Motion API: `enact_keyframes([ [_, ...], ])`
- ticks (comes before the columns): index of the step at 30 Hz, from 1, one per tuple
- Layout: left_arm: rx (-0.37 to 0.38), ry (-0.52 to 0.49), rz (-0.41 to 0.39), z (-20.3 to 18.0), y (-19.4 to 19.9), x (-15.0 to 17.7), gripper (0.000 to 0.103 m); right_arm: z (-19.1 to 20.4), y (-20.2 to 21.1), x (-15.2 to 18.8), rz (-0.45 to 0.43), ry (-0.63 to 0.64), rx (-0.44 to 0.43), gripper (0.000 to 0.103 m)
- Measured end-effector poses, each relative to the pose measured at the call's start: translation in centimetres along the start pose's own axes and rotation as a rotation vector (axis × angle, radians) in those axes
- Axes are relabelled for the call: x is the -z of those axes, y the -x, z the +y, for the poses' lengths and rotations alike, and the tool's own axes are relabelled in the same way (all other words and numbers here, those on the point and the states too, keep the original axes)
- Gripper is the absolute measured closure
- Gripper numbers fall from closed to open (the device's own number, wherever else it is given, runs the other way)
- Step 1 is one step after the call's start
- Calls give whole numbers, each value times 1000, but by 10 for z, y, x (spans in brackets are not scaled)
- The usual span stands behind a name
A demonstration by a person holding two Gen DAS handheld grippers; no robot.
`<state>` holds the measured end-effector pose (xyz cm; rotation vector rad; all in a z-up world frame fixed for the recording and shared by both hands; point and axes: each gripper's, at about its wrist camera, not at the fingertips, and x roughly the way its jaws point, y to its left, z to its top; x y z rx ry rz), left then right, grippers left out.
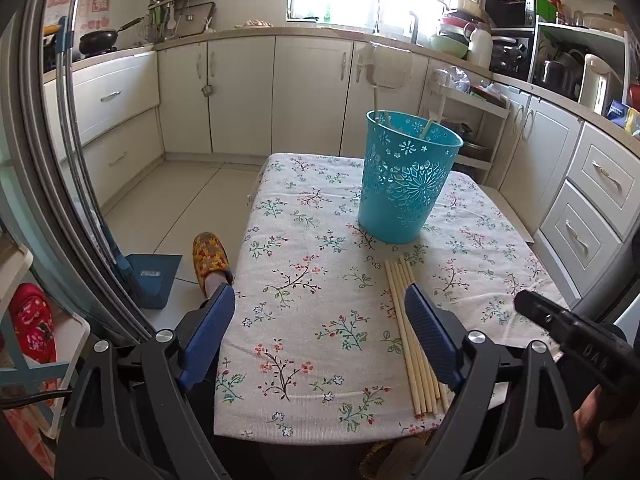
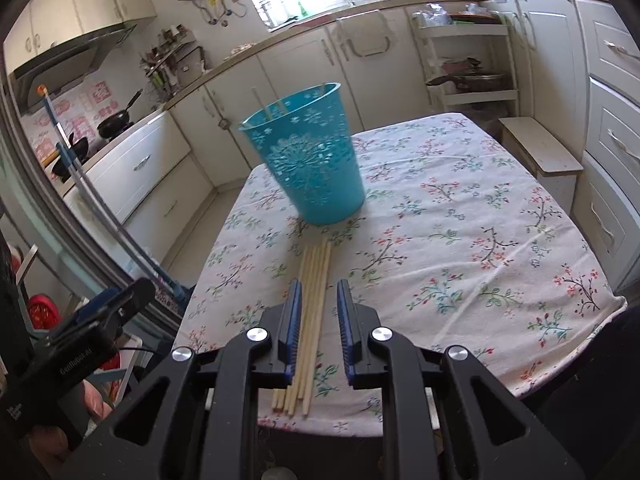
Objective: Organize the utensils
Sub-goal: 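Lower the open right tool back to the chopstick bundle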
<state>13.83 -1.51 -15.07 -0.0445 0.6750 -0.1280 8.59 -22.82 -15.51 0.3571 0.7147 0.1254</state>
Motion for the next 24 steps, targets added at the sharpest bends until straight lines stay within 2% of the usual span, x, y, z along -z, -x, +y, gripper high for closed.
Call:
enact_keyframes([
  [16, 1, 24, -26, 9, 14, -1, 19, 14, -1, 7, 10, 37, 1, 85],
  [24, -4, 27, -19, 10, 11, -1, 19, 12, -19, 13, 59, 48, 26, 85],
])
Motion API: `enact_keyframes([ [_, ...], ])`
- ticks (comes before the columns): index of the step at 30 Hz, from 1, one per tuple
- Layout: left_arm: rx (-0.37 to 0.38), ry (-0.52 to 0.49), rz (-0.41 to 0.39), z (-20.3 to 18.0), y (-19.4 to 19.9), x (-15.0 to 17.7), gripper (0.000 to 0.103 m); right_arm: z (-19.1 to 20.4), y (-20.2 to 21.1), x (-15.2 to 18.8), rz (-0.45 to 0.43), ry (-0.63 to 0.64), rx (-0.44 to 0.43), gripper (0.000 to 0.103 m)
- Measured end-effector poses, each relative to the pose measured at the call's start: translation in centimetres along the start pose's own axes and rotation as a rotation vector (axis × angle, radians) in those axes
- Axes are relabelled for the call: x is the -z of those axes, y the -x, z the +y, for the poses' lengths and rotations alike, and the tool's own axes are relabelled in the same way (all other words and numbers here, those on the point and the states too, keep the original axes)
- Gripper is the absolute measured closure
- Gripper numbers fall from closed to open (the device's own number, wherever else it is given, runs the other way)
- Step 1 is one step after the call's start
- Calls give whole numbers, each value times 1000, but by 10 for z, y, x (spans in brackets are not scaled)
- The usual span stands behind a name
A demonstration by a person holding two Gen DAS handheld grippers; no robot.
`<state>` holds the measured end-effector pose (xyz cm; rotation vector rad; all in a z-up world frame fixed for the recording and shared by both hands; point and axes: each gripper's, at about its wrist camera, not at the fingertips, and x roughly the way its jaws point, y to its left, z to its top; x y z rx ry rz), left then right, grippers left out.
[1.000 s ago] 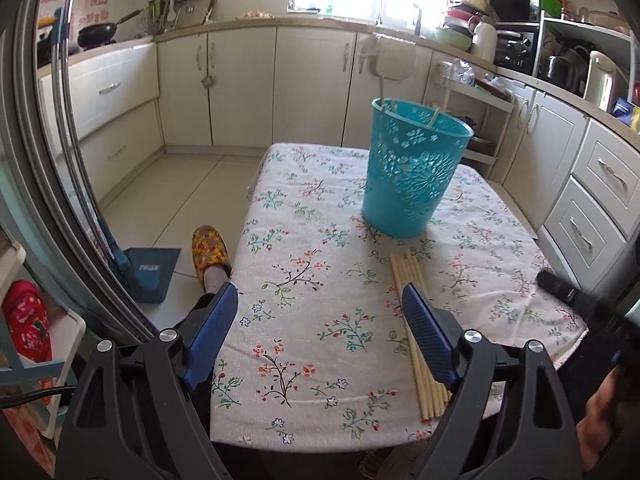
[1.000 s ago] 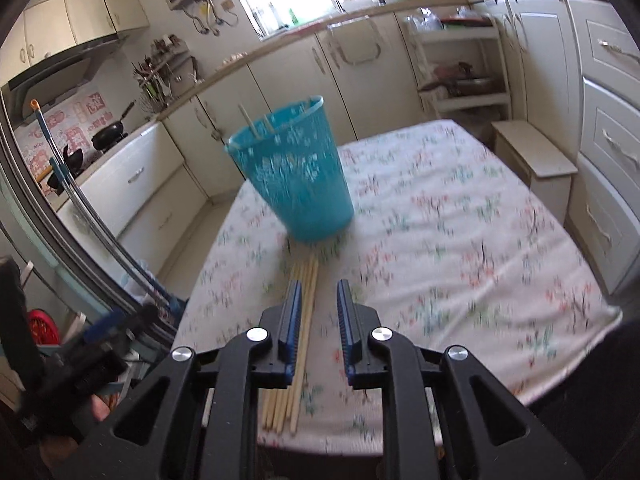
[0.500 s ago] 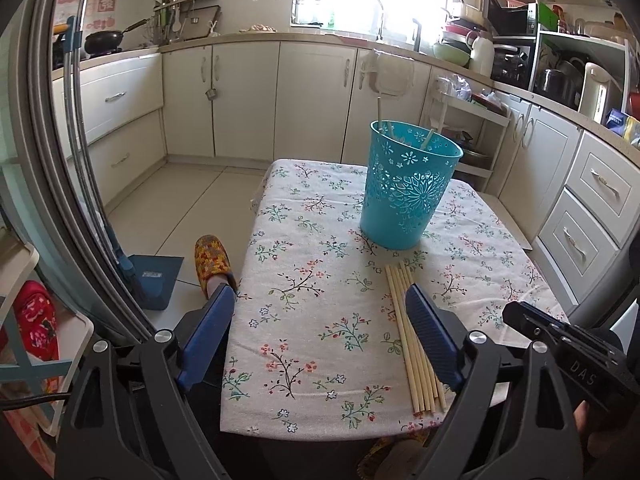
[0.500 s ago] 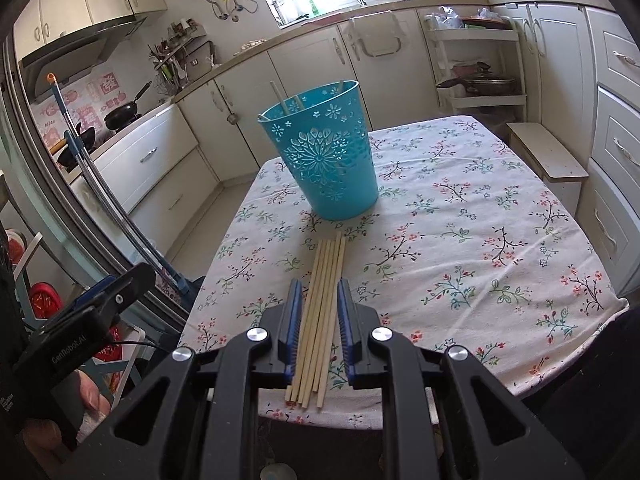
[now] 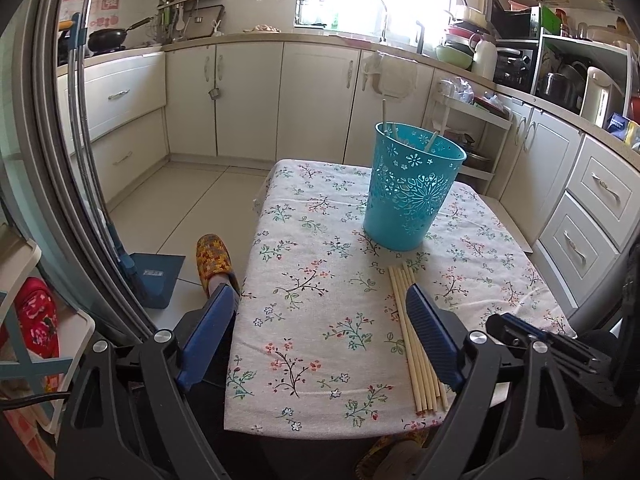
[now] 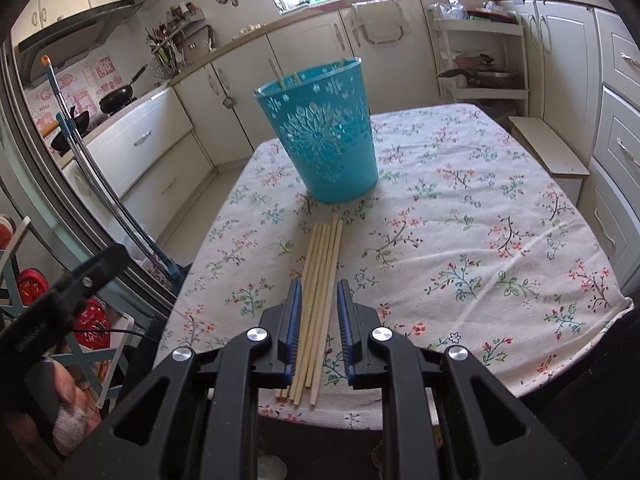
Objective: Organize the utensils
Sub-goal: 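Lower the open right tool back to the chopstick bundle, then pinch a single chopstick from the bundle with the right tool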
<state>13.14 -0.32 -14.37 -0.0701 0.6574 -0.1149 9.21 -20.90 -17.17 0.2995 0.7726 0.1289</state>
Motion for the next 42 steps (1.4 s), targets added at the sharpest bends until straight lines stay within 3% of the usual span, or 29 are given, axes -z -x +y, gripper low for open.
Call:
enact_keyframes([
  [25, -35, 44, 129, 16, -50, 13, 19, -5, -105, -22, 143, 50, 79, 85],
  [33, -38, 46, 171, 18, -69, 17, 19, 1, -116, -30, 148, 122, 109, 86],
  [36, -28, 37, 186, 14, -76, 16, 19, 2, -117, -32, 176, 191, 114, 92],
  [42, -7, -17, 227, -8, -101, 9, 19, -22, -107, -33, 218, 232, 115, 95],
])
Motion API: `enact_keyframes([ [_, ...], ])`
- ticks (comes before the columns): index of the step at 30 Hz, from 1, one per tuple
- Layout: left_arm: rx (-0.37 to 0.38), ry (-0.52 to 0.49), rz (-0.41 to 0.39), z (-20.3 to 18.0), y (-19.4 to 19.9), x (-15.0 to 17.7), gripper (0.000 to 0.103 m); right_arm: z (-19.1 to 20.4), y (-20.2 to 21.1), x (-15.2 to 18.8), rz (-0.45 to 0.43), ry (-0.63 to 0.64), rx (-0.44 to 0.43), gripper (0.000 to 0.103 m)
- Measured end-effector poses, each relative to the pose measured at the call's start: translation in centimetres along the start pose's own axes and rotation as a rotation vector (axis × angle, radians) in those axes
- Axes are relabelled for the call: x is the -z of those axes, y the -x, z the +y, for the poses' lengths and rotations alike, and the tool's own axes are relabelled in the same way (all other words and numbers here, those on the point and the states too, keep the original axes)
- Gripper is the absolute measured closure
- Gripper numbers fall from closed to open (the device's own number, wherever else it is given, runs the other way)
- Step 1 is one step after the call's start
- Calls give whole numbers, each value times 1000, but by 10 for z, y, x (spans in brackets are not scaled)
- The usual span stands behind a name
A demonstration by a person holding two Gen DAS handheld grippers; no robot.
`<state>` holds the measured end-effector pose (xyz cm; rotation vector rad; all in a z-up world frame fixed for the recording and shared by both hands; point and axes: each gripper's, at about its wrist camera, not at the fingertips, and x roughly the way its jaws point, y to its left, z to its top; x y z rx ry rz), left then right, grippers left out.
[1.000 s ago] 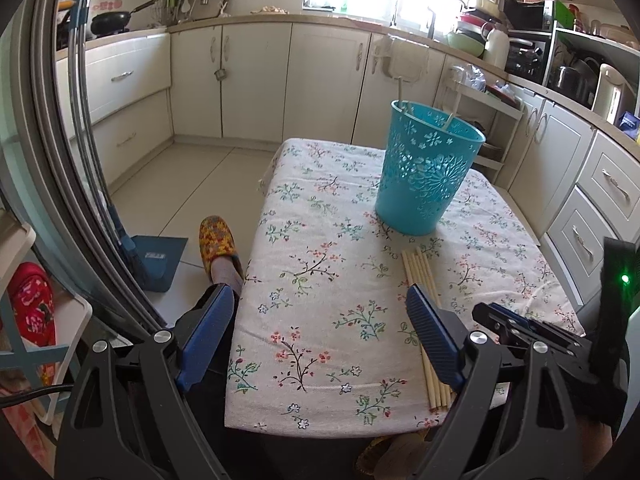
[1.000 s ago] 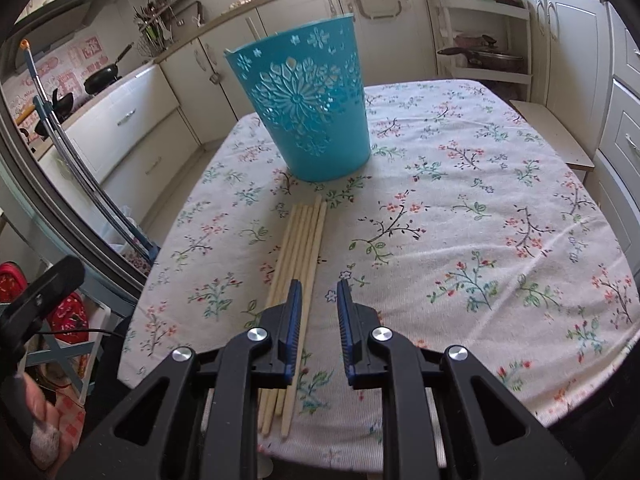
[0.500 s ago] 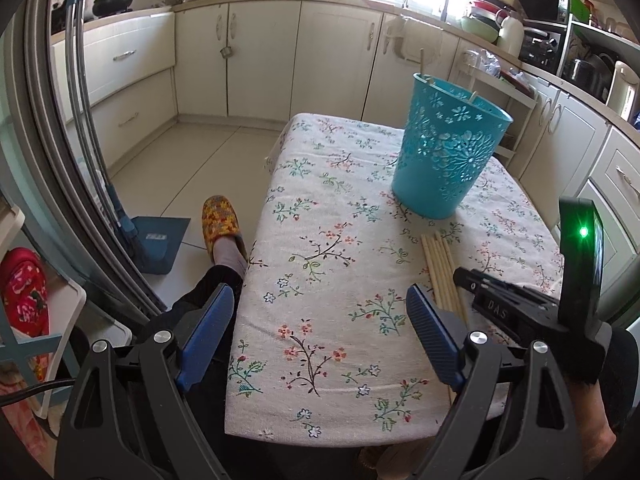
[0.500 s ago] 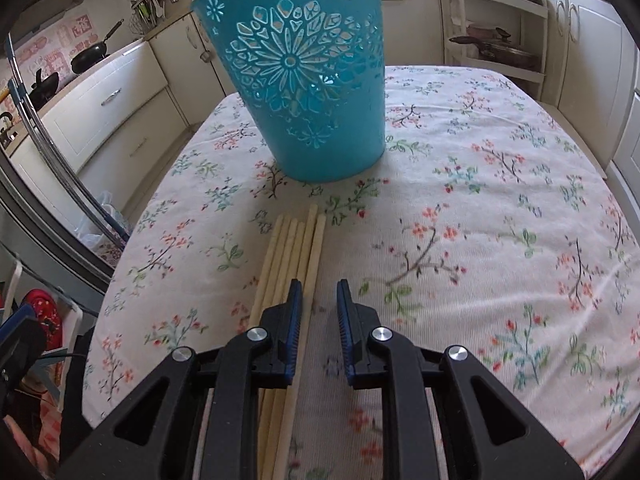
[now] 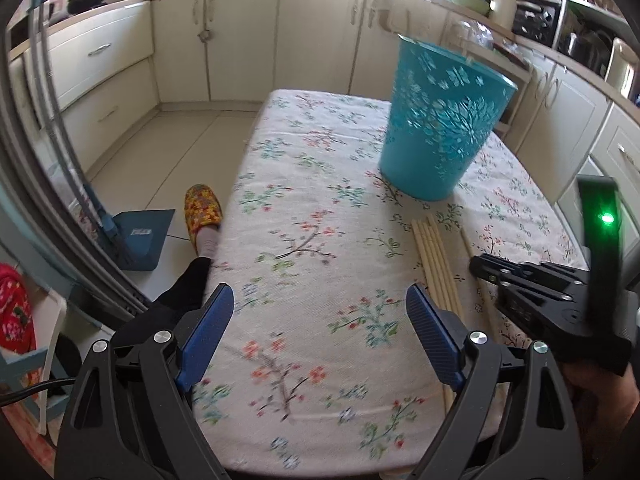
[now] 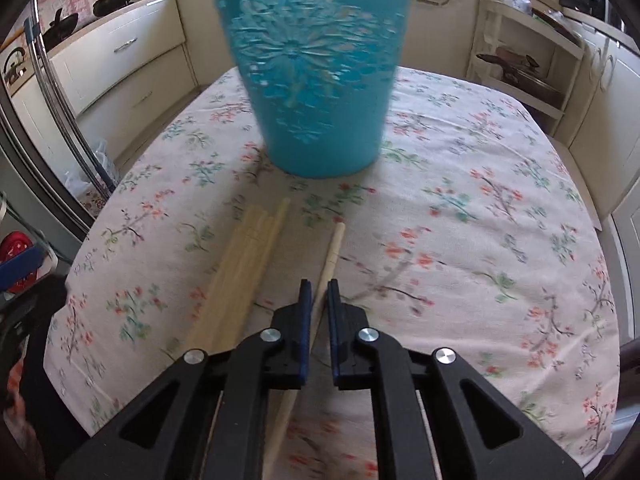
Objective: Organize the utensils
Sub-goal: 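Pinch a single chopstick from the bundle with the right tool, then pinch a chopstick with the left tool and drop it into the basket while the right tool holds its chopstick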
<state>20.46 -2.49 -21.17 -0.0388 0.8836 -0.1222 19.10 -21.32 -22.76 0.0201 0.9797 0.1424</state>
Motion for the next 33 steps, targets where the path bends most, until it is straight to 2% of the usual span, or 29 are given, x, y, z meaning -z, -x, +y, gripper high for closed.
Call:
enact_keyframes([
  [7, -3, -70, 57, -36, -38, -11, 19, -26, 3, 8, -28, -139, -99, 96],
  [20, -28, -90, 123, -54, -70, -13, 19, -35, 2, 7, -24, -187, -174, 96],
  [26, -45, -84, 127, -53, -74, -14, 19, -38, 2, 8, -20, -198, -190, 96],
  [29, -66, -115, 126, -58, -77, -14, 19, -37, 2, 8, -20, -199, -191, 96],
  [31, -59, -125, 119, -61, -79, -16, 22, -37, 2, 8, -22, -192, -187, 96],
  [32, -53, -131, 116, -62, -79, -17, 27, -36, 2, 8, -24, -188, -184, 96],
  [33, -41, -139, 109, -65, -79, -18, 38, -36, 2, 8, -27, -181, -180, 96],
])
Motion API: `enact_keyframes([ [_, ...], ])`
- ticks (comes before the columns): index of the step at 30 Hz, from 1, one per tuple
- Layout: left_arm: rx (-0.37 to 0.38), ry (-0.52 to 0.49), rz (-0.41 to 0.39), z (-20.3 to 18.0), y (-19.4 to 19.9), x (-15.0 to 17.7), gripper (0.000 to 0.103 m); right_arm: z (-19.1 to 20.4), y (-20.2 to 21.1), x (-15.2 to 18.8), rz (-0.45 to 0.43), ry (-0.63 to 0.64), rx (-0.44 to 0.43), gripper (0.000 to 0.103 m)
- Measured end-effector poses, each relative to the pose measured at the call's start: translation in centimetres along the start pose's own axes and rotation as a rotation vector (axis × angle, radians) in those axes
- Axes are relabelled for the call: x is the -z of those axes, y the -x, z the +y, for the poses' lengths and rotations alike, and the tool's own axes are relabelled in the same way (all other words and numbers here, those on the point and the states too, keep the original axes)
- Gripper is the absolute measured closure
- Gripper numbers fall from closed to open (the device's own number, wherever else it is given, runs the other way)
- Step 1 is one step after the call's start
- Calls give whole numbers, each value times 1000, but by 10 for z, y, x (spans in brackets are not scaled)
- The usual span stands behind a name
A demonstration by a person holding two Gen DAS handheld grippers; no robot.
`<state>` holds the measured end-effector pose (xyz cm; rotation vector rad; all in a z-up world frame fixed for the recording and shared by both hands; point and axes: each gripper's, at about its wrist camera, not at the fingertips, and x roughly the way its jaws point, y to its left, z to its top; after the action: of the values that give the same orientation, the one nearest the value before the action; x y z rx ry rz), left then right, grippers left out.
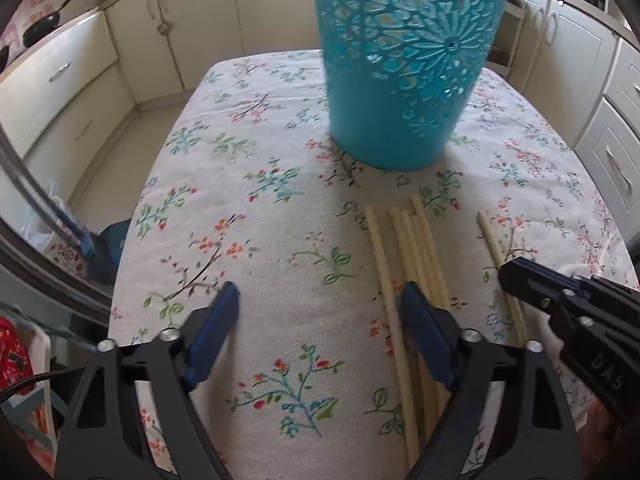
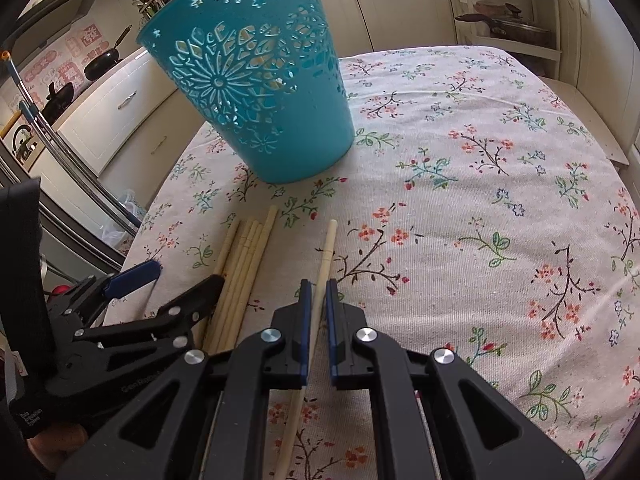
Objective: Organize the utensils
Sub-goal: 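Pinch a chopstick with the left tool and drop it into the basket while the right tool holds its chopstick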
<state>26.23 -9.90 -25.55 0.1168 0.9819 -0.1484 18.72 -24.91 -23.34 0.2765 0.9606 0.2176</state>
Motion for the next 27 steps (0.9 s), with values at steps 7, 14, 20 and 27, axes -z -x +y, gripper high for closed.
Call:
enact_keyframes([
  [7, 107, -37, 24, -6, 3, -8, 98, -2, -1, -1, -8, -9, -12, 96],
  [14, 239, 36, 23, 23, 44, -18, 98, -1, 0, 0, -11, -7, -9, 96],
  [20, 359, 84, -190, 39, 129, -66, 98, -2, 0, -1, -10, -24, -13, 96],
  [27, 373, 103, -485, 28, 186, -146, 98, -2, 0, 0, -10, -27, -15, 96],
])
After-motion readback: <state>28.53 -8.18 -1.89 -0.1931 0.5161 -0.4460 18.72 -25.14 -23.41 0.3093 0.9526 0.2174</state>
